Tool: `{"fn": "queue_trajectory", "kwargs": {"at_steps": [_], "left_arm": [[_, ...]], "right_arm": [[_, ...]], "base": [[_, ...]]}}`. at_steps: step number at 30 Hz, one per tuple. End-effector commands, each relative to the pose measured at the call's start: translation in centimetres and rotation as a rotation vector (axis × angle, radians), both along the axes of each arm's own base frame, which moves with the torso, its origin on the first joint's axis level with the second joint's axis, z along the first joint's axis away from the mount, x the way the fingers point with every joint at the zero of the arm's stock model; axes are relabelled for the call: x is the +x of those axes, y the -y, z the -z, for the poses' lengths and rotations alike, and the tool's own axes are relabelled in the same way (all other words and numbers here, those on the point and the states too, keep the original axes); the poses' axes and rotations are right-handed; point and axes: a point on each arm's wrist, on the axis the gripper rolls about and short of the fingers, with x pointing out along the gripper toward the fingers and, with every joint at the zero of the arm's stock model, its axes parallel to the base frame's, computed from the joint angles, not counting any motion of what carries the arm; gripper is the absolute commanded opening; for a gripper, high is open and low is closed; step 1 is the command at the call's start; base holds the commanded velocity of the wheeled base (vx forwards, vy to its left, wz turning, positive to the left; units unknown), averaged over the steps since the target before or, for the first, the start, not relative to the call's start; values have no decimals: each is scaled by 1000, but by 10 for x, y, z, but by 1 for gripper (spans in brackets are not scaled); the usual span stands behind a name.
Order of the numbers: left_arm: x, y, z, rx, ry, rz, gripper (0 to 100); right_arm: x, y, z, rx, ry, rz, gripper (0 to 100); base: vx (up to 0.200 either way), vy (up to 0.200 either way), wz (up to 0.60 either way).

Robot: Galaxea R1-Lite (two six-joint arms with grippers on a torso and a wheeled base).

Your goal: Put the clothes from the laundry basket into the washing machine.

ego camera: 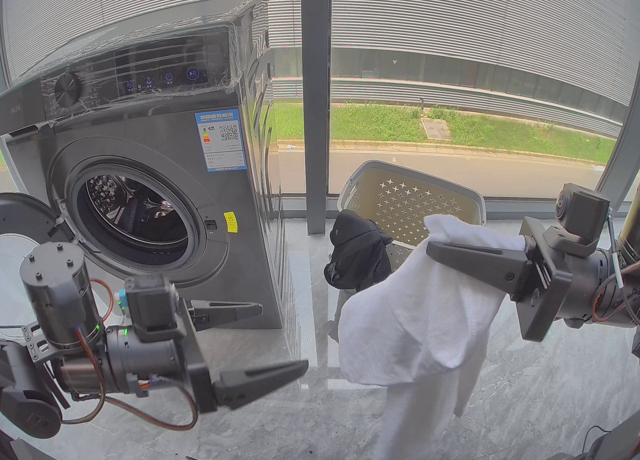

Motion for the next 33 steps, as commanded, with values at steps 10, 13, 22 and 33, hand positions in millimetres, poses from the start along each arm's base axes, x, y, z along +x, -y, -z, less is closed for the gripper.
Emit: {"fn": "queue_trajectory", "kwargs": {"at_steps": [10,13,22,33], "left_arm": [[23,-26,27,98,184,-23,100],[34,-22,28,91,217,-58,100],[48,-9,17,43,297,-60,100],[35,18,23,4,210,54,100]], "right_arm": [[-7,0,-1,21,-49,-146,0],[-15,-8,2,13,-58,-199,0],[-20,-22,27,-73,-112,-260,0],[-26,-37,24,-78,-86,-306,0]], "base": [[0,0,0],[0,0,0],[0,0,0],[0,0,0]]}}
